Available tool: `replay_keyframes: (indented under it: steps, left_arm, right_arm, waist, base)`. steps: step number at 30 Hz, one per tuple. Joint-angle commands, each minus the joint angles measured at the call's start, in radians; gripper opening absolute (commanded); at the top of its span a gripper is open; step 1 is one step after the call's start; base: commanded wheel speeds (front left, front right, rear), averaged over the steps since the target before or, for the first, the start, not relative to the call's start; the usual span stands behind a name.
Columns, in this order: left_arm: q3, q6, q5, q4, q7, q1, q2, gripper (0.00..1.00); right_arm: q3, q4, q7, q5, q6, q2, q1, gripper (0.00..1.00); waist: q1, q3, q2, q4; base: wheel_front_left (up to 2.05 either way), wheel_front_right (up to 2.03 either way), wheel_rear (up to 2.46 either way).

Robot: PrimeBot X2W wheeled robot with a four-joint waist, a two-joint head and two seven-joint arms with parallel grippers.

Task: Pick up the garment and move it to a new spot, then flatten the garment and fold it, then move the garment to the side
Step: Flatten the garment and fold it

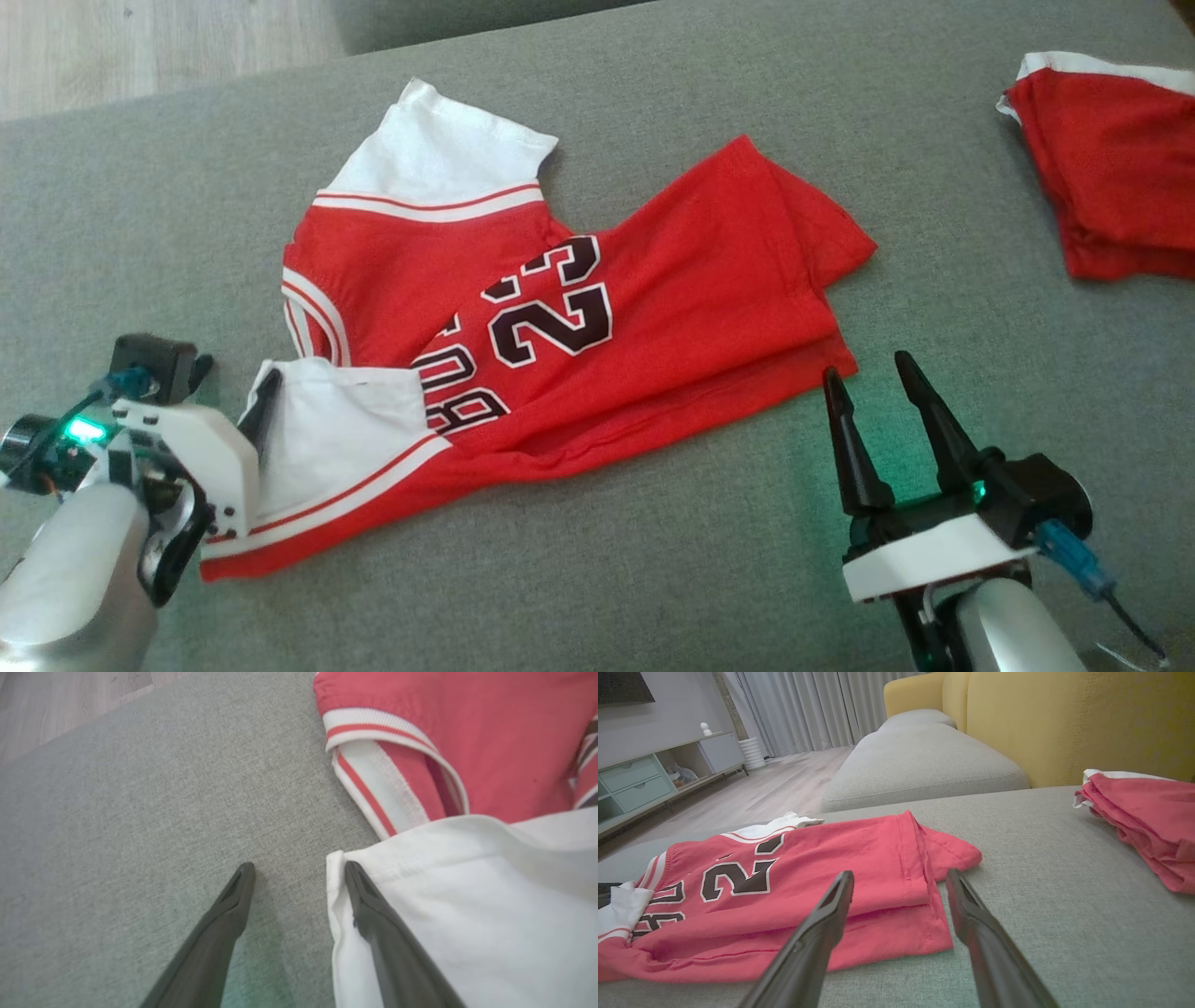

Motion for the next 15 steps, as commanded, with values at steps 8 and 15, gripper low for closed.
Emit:
replay_keyframes:
  steps: [8, 15]
  left_arm:
    - [-0.051, -0.006, -0.062, -0.029, 0.031, -0.016, 0.061, 0.48]
    - [-0.092, -0.006, -0.097, -0.049, -0.037, -0.015, 0.090, 0.00]
  right_arm:
    - [0.021, -0.024, -0.004, 0.008, -0.001, -0.004, -0.037, 1.00]
    - [0.022, -0.013, -0.004, 0.002, -0.001, -0.004, -0.035, 1.00]
  waist:
    - [-0.0001, -0.003, 0.0000, -0.005]
    - [-0.0001, -0.014, 0.0000, -0.002]
  base:
    - [0.00, 0.00, 0.00]
    - [0.00, 0.00, 0.00]
